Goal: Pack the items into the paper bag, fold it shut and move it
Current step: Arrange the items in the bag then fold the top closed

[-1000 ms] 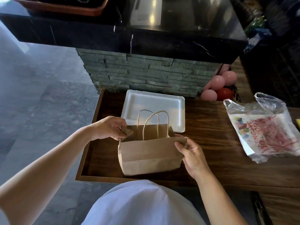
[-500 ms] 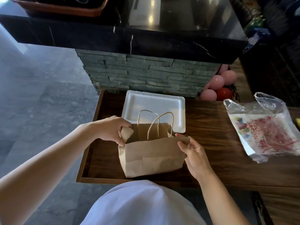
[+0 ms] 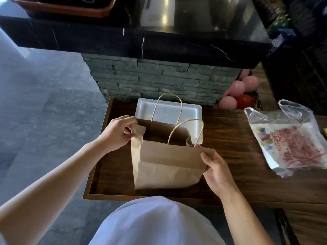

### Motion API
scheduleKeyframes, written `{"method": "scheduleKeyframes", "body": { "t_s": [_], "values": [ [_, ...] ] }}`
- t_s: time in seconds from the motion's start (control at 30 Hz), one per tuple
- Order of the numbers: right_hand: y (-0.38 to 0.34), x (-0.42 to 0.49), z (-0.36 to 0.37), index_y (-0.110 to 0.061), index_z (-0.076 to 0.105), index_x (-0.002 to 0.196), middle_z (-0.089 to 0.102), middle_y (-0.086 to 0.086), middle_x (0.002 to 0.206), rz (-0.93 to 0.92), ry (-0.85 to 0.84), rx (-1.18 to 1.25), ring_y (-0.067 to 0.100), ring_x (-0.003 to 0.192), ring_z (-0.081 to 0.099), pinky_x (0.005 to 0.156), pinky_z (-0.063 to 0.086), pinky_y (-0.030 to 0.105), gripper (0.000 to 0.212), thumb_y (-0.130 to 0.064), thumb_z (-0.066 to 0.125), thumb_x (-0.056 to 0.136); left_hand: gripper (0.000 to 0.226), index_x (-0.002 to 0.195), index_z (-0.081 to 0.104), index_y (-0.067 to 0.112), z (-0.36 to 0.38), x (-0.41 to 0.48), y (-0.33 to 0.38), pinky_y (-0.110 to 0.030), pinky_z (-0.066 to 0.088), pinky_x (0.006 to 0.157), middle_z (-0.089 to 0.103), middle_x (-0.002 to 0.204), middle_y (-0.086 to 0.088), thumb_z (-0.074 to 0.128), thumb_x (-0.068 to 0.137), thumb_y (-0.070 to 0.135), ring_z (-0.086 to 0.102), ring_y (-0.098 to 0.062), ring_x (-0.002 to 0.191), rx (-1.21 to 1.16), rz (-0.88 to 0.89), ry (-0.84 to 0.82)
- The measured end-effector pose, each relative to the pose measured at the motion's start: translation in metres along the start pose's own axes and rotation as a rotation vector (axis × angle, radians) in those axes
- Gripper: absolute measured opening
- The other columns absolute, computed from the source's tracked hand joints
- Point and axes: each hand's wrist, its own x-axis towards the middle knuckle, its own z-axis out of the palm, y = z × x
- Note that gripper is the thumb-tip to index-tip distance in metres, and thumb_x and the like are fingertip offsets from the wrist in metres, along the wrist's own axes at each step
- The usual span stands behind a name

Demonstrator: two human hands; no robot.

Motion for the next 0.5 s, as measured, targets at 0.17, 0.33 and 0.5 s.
{"method": "scheduleKeyframes", "body": {
  "t_s": [0.17, 0.33, 0.5],
  "values": [
    [0.001, -0.003, -0.003, -0.014, 0.068, 0.120, 0.067, 0.011, 0.122, 0.043, -0.075, -0.047, 0.024, 0.112, 0.064, 0.087, 0.050, 0.034, 0.039, -0.020, 0.072, 0.081, 0.028, 0.076, 0.068, 0.022, -0.007, 0.006, 0.006, -0.027, 0.060, 0.072, 0.062, 0.099, 0.007, 0.076, 0.076, -0.004, 0.062, -0.012, 0.087, 0.098, 0.025, -0.142],
    [0.002, -0.004, 0.003, -0.013, 0.073, 0.107, 0.070, 0.006, 0.118, 0.047, -0.108, -0.165, 0.025, 0.113, 0.061, 0.089, 0.045, 0.035, 0.036, -0.028, 0.077, 0.075, 0.033, 0.082, 0.073, 0.037, -0.013, 0.007, 0.018, -0.021, 0.051, 0.086, 0.056, 0.116, 0.013, 0.071, 0.082, 0.004, 0.052, -0.005, 0.103, 0.289, 0.081, -0.373],
    [0.002, -0.006, 0.003, -0.012, 0.076, 0.096, 0.066, -0.002, 0.127, 0.027, -0.131, -0.217, 0.022, 0.118, 0.058, 0.093, 0.045, 0.036, 0.033, -0.028, 0.082, 0.068, 0.021, 0.091, 0.073, 0.040, -0.012, -0.004, 0.027, -0.027, 0.058, 0.077, 0.048, 0.130, 0.017, 0.076, 0.080, 0.022, 0.061, -0.009, 0.101, 0.465, 0.211, -0.427]
  ]
}}
